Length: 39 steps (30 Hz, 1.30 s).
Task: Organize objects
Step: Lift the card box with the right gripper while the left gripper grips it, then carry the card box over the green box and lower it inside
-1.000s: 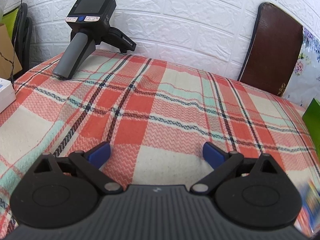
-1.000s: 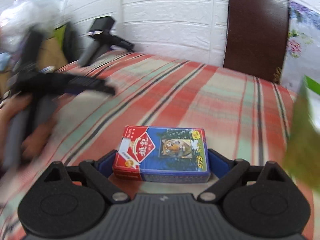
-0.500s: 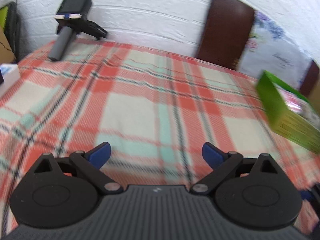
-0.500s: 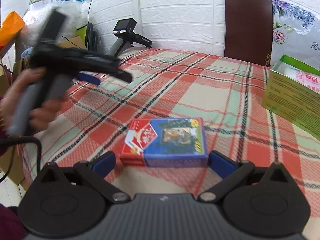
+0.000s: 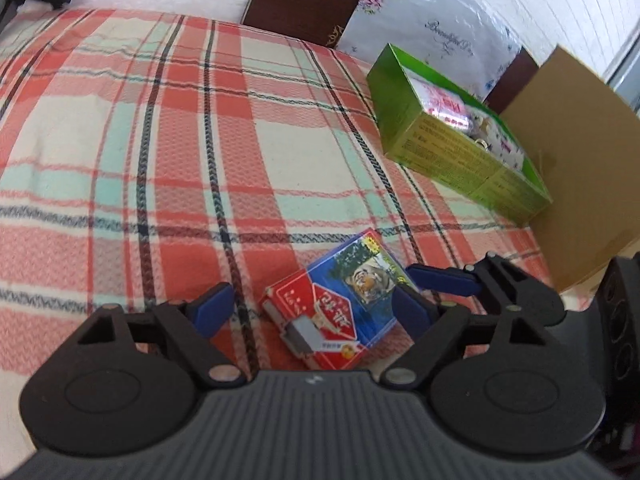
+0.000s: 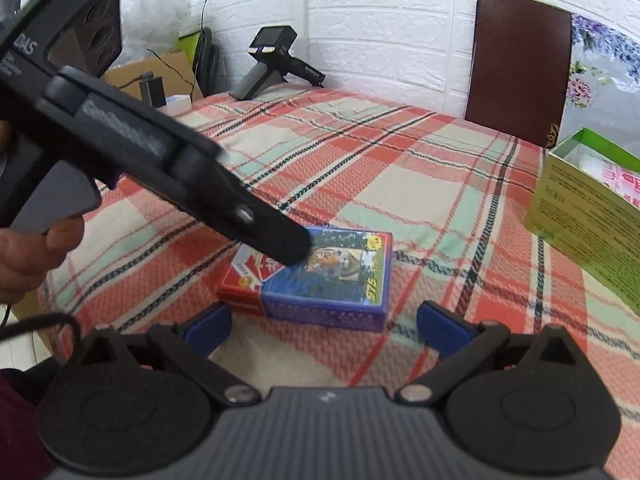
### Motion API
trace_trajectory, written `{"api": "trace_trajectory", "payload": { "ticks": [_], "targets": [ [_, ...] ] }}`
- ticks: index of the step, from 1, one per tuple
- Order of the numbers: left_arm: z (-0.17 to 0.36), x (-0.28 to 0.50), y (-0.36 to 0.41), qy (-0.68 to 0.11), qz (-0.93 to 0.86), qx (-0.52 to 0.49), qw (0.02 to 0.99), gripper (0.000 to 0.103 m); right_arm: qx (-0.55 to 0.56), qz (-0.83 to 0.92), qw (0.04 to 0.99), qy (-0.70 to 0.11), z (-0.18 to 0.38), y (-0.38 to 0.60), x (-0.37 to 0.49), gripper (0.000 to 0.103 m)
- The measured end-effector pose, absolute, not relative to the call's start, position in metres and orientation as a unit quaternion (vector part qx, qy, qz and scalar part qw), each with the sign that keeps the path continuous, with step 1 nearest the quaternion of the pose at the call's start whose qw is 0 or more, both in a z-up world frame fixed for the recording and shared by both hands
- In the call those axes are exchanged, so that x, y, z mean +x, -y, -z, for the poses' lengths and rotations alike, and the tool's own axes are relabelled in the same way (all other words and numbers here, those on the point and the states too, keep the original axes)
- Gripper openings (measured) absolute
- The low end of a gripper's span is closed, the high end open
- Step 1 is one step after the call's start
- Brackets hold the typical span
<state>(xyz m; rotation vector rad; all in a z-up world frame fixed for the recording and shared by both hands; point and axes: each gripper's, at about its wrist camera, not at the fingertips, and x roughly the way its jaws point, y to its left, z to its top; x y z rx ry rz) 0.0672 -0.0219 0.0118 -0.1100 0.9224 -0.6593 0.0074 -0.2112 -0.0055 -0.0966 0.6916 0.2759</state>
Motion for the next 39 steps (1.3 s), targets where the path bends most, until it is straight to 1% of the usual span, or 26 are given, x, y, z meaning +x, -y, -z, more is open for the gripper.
{"api": "trace_trajectory", "payload": {
  "ticks": [1,2,3,5,6,7,8,9,10,12,16,22,24,26,27,30,32,34,36,39],
  "targets": [
    [-0.012,0.067,0.026,-0.434,0.308,-0.042,0.845,0.080,-0.047,-0.137,0.930,-0.337,0.006,0.210,0.009,0.101],
    [-0.013,0.066,0.029,-0.434,0.304,-0.032,0.847,0.074,-0.046,-0.139,0.930,-0.336,0.006,0.208,0.010,0.097],
    [-0.015,0.066,0.031,-0.435,0.303,-0.023,0.848,0.070,-0.045,-0.142,0.931,-0.333,0.005,0.206,0.009,0.088],
    [-0.017,0.068,0.033,-0.437,0.292,-0.019,0.851,0.069,-0.045,-0.137,0.933,-0.328,0.004,0.202,0.008,0.085],
    [-0.019,0.070,0.031,-0.438,0.287,-0.022,0.852,0.068,-0.047,-0.134,0.935,-0.326,0.004,0.201,0.006,0.082],
    [-0.021,0.071,0.031,-0.438,0.282,-0.024,0.853,0.066,-0.046,-0.131,0.936,-0.323,0.003,0.202,0.005,0.076],
    [-0.025,0.073,0.031,-0.436,0.280,-0.028,0.855,0.065,-0.043,-0.128,0.938,-0.319,0.002,0.203,0.004,0.073],
    [-0.030,0.074,0.032,-0.429,0.282,-0.032,0.857,0.065,-0.042,-0.125,0.940,-0.316,0.000,0.205,0.002,0.068],
    [-0.037,0.076,0.034,-0.420,0.290,-0.037,0.859,0.065,-0.041,-0.119,0.942,-0.311,-0.003,0.206,0.001,0.066],
    [-0.053,0.081,0.043,-0.401,0.310,-0.041,0.861,0.065,-0.040,-0.100,0.949,-0.296,-0.009,0.214,0.000,0.066],
    [-0.081,0.093,0.078,-0.363,0.341,-0.019,0.867,0.065,-0.007,-0.054,0.964,-0.260,-0.026,0.241,0.004,0.066],
    [-0.116,0.117,0.144,-0.319,0.383,0.004,0.867,0.065,-0.018,0.023,0.979,-0.202,-0.057,0.285,0.010,0.065],
    [-0.121,0.124,0.171,-0.314,0.396,0.014,0.863,0.065,-0.014,0.050,0.980,-0.190,-0.062,0.301,0.016,0.064],
    [-0.121,0.130,0.195,-0.314,0.420,0.021,0.851,0.058,-0.010,0.070,0.981,-0.183,-0.065,0.318,0.024,0.059],
    [-0.118,0.133,0.206,-0.314,0.427,0.027,0.847,0.056,-0.009,0.078,0.980,-0.181,-0.066,0.325,0.028,0.059],
    [-0.109,0.141,0.238,-0.300,0.415,0.061,0.857,0.057,-0.023,0.112,0.977,-0.181,-0.060,0.343,0.044,0.060],
    [-0.103,0.150,0.244,-0.313,0.397,0.065,0.861,0.056,-0.009,0.130,0.974,-0.188,-0.056,0.356,0.053,0.060],
    [-0.102,0.155,0.234,-0.329,0.410,0.038,0.850,0.056,0.032,0.114,0.978,-0.173,-0.058,0.368,0.043,0.060],
    [-0.101,0.148,0.221,-0.321,0.414,0.039,0.851,0.056,0.045,0.098,0.981,-0.161,-0.060,0.371,0.025,0.062],
    [-0.096,0.137,0.204,-0.329,0.420,0.042,0.845,0.056,0.070,0.069,0.983,-0.157,-0.057,0.372,-0.007,0.070]
  ]
}}
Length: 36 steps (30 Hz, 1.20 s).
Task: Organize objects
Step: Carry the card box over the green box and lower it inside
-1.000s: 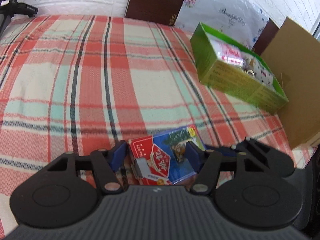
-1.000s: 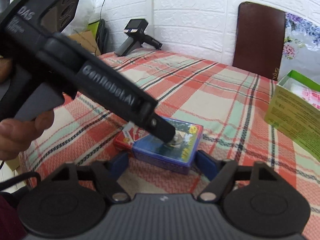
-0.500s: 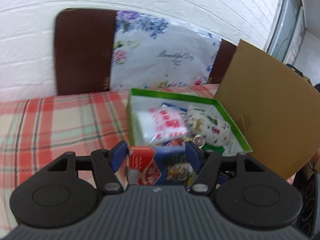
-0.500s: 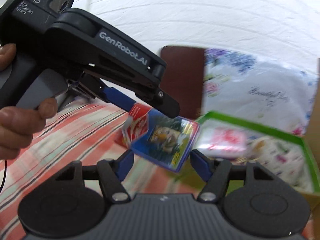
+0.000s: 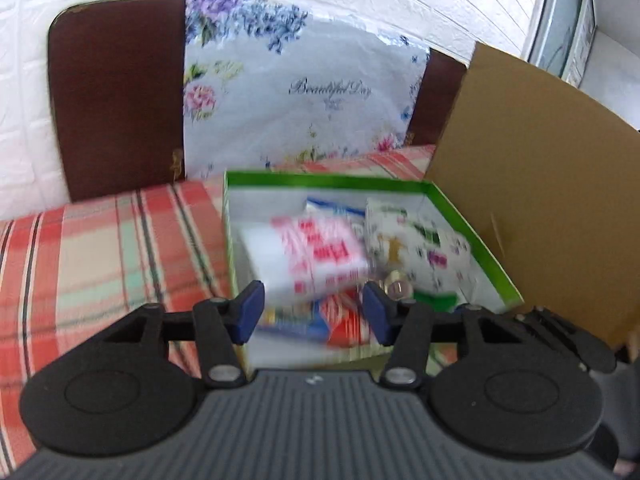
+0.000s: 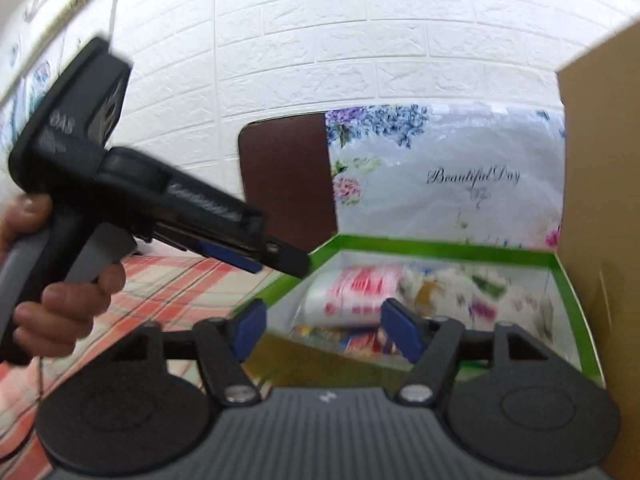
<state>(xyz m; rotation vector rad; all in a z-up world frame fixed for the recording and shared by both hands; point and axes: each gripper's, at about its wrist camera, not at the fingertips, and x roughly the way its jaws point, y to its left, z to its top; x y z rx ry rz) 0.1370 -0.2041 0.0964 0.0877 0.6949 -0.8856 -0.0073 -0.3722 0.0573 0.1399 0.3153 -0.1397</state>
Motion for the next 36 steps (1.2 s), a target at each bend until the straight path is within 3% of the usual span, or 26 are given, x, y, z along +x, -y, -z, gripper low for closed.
{"api": "trace_trajectory", "payload": {
  "ticks": [5,8,17,21,26,36],
  "targets": [
    [-0.069,0.114,0.196,-0.394,0.445,0.040,0.803,0.059,0.081,0.051,0.968,-0.231,-0.033,0.365,-0.042,0.077],
    [-0.046,0.102,0.209,-0.431,0.455,0.054,0.777,0.061,0.061,0.060,0.962,-0.258,-0.021,0.356,-0.056,0.090],
    [-0.019,0.082,0.256,-0.430,0.498,0.109,0.745,0.067,0.059,0.085,0.941,-0.322,-0.003,0.364,-0.039,0.101],
    [-0.023,0.071,0.257,-0.421,0.495,0.125,0.750,0.063,0.041,0.070,0.947,-0.309,-0.008,0.356,-0.032,0.074],
    [-0.042,0.075,0.231,-0.423,0.495,0.082,0.754,0.060,0.042,0.061,0.961,-0.268,-0.022,0.341,-0.046,0.070],
    [-0.100,0.095,0.222,-0.338,0.486,0.062,0.803,0.061,-0.017,0.074,0.981,-0.180,-0.076,0.334,-0.024,0.068]
  ]
}}
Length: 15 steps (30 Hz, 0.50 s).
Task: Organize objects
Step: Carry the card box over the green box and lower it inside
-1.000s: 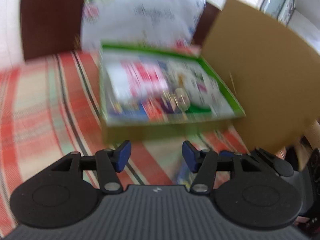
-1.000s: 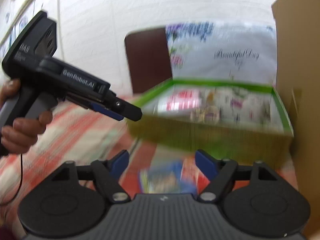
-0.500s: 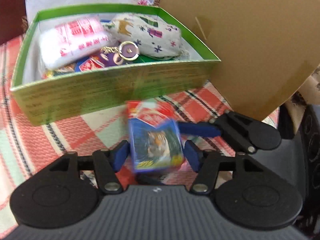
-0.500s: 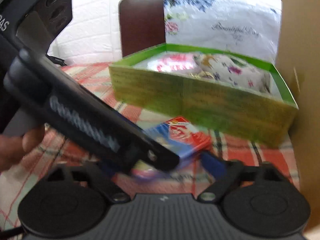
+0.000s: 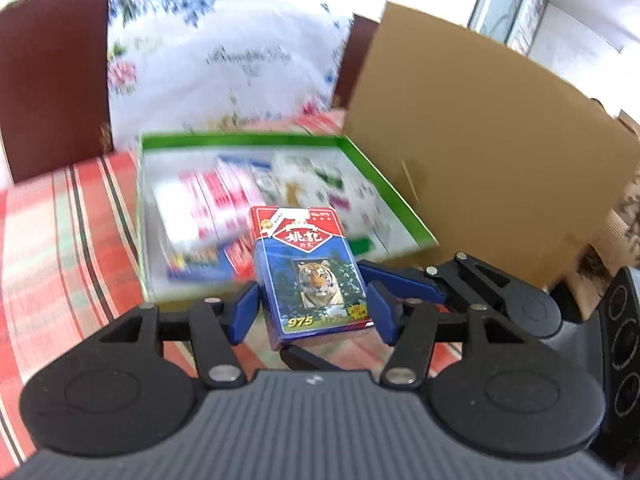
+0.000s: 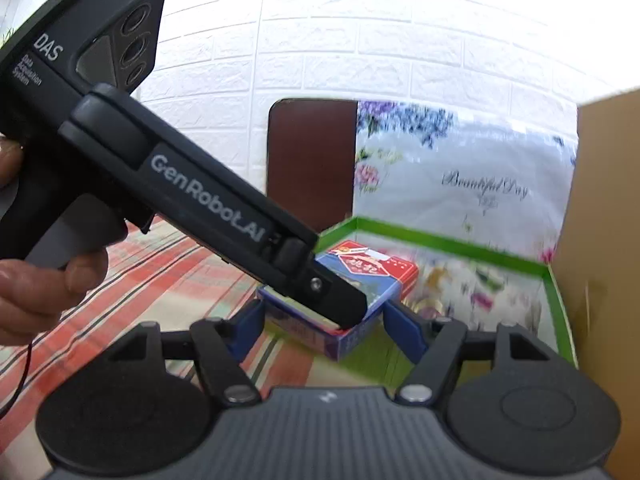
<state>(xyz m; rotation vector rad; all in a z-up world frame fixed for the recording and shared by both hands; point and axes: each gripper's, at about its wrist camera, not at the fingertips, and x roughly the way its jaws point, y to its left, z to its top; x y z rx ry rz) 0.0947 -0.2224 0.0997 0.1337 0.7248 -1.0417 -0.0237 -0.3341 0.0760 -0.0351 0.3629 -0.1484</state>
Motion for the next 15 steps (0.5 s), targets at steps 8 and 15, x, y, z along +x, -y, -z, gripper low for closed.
{"api": "trace_trajectory", "payload": {
  "ticks": [8,15],
  "targets": [
    [-0.084,0.154,0.256,-0.331,0.395,0.093,0.852,0.064,-0.054,0.118,0.971,-0.199,-0.060,0.365,0.061,0.086],
    [-0.073,0.150,0.247,-0.338,0.373,0.099,0.858,0.068,0.005,0.124,0.975,-0.182,-0.058,0.362,0.035,0.085]
  ]
}}
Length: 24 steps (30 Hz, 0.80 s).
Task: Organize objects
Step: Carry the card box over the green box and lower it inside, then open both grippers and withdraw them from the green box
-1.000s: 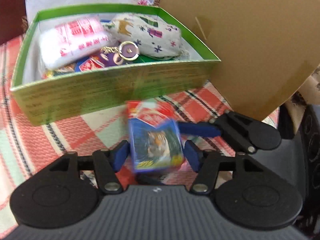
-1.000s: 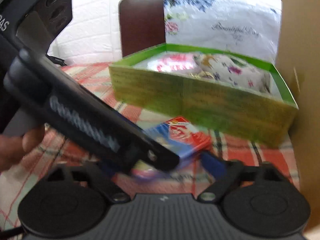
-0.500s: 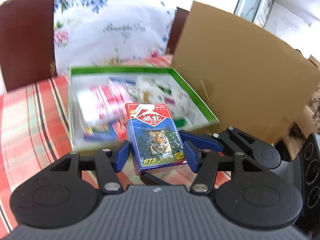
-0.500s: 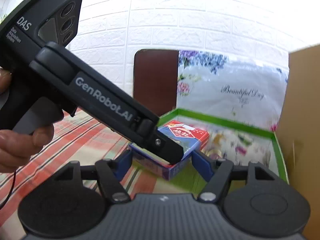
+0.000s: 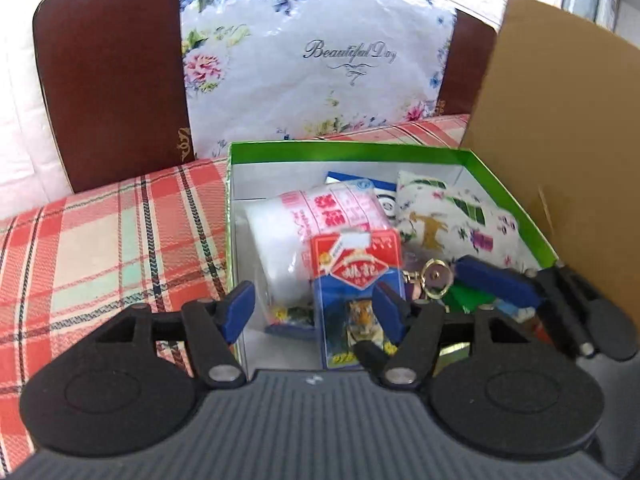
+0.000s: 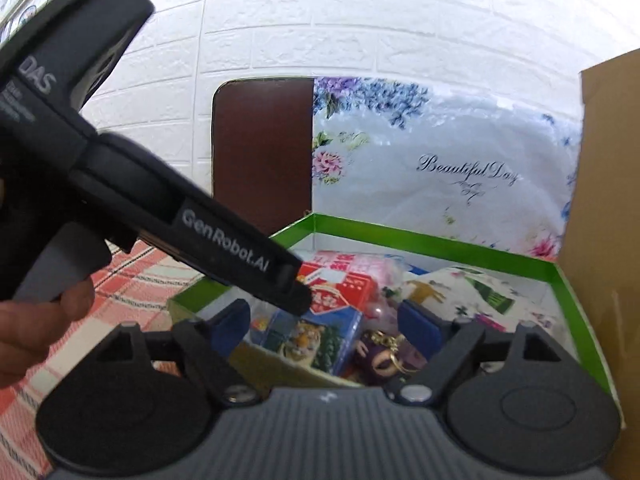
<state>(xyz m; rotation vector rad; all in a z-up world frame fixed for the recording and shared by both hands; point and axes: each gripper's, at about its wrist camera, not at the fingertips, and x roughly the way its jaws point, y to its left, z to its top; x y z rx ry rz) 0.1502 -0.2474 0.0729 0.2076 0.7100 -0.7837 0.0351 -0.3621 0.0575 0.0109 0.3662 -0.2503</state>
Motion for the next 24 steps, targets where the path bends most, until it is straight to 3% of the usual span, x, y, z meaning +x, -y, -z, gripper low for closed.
{"api": "trace_trajectory", "payload": {
  "ticks": [13,24],
  "targets": [
    [-0.086,0.101,0.232,-0.322,0.346,0.122,0.873,0.071,0.099,0.164,0.966,-0.175,-0.071,0.356,-0.017,0.086],
    [-0.095,0.058,0.208,-0.308,0.320,0.128,0.887,0.085,0.125,0.184,0.960,-0.170,-0.084,0.348,-0.064,0.093]
  ]
}}
